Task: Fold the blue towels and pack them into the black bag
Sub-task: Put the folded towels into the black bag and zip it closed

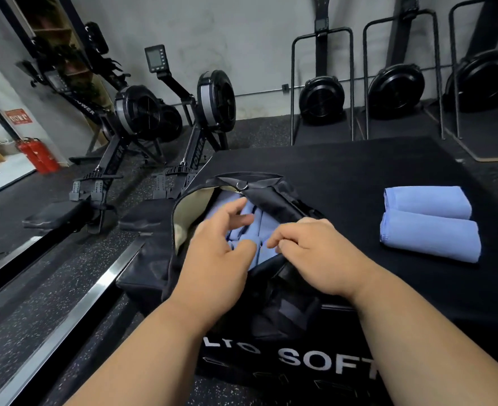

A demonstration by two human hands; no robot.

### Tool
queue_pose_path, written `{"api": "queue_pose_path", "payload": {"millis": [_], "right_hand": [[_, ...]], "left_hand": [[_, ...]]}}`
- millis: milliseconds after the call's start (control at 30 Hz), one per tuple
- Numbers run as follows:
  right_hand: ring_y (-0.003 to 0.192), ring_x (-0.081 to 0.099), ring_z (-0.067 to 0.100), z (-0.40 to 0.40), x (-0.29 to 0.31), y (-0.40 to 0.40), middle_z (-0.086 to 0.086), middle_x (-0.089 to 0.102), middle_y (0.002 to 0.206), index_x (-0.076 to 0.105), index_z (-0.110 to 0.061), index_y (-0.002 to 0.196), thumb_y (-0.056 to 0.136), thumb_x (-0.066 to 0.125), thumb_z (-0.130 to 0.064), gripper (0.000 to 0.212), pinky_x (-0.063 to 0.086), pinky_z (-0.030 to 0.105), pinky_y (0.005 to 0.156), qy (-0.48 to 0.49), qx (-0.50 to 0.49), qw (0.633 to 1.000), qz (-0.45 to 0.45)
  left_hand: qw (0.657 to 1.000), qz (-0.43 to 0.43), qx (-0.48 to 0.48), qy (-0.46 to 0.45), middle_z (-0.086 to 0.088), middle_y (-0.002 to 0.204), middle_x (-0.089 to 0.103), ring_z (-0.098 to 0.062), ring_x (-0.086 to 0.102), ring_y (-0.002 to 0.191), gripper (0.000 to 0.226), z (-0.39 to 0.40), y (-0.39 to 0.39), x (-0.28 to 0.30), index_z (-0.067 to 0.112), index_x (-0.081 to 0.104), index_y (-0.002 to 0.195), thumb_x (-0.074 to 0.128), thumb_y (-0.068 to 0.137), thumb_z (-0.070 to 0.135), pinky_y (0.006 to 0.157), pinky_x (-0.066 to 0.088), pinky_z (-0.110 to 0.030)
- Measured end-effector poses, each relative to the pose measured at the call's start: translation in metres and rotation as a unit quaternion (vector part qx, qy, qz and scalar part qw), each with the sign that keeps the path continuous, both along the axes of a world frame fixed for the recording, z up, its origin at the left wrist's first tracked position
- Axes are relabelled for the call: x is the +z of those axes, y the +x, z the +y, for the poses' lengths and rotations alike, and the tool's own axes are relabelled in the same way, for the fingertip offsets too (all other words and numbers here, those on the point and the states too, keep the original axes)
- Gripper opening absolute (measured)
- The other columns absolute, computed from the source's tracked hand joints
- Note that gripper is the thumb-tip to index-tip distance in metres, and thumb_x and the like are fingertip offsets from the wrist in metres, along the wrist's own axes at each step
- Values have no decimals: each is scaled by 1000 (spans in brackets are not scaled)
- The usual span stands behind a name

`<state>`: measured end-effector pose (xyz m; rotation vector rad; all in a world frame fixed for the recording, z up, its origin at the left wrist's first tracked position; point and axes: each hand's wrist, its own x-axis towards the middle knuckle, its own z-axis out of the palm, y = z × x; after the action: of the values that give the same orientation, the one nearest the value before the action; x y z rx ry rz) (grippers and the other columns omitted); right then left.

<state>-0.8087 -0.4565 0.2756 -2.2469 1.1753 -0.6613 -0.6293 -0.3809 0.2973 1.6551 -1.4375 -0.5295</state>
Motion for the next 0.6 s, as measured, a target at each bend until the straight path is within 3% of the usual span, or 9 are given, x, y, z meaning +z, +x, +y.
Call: {"api": "queue_pose_path", "payload": {"millis": [67,133,200,267,333,433,500,600], "right_hand": [[103,54,-2,-8,-7,-13,-21,68,97,74,-38,105,100,50,-20,31,44,30,99,-26,-46,996,-66],[90,60,2,-16,-14,-29,-20,69,89,73,-35,103,98,52,-18,27,47,28,82,-11,-93,989,-115],[81,61,2,-23,-20,-48,-19,69,84,72,-34,102,98,53,-17,27,43,24,73,5,-146,978,-152],[81,60,4,-32,-28,-69,-17,67,85,70,-36,105,98,51,-18,27,42,26,72,19,-209,964,-163],[100,61,13,-44,-40,-91,-14,66,107,67,-38,116,96,51,-19,32,45,33,81,13,-274,954,-117],[132,48,29,-61,-54,-125,3,57,142,60,-27,138,93,55,-17,46,38,44,109,-10,-353,936,-8],[139,43,32,-70,-63,-147,7,53,150,53,-23,149,93,58,-22,56,29,44,116,6,-375,926,48],[138,44,33,-79,-71,-167,6,53,151,41,-28,155,89,56,-33,68,30,45,115,51,-376,911,160]], "left_hand": [[999,17,-23,19,24,121,68,8,63,94,57,-8,-12,-5,50,53,133,58,94,10,79,45,-12],[998,30,-39,36,26,109,71,7,58,69,53,-14,-25,-12,52,55,126,59,96,9,67,46,-14],[996,42,-54,52,24,105,72,7,62,73,51,-21,-38,-19,51,57,126,59,95,12,69,50,-15],[995,50,-56,60,28,116,70,4,68,94,51,-28,-52,-25,57,57,128,62,89,25,82,55,-26],[995,53,-57,62,28,118,70,3,67,104,50,-37,-66,-28,58,57,126,62,86,27,86,51,-24],[994,46,-75,66,25,119,71,-2,67,90,55,-47,-86,-31,49,55,135,63,89,19,72,49,-18],[993,31,-92,67,25,120,70,-5,70,88,58,-51,-97,-32,47,54,138,62,86,22,71,52,-20],[993,13,-97,61,28,121,68,-8,67,77,59,-54,-110,-35,52,53,136,63,87,20,70,50,-20]]}}
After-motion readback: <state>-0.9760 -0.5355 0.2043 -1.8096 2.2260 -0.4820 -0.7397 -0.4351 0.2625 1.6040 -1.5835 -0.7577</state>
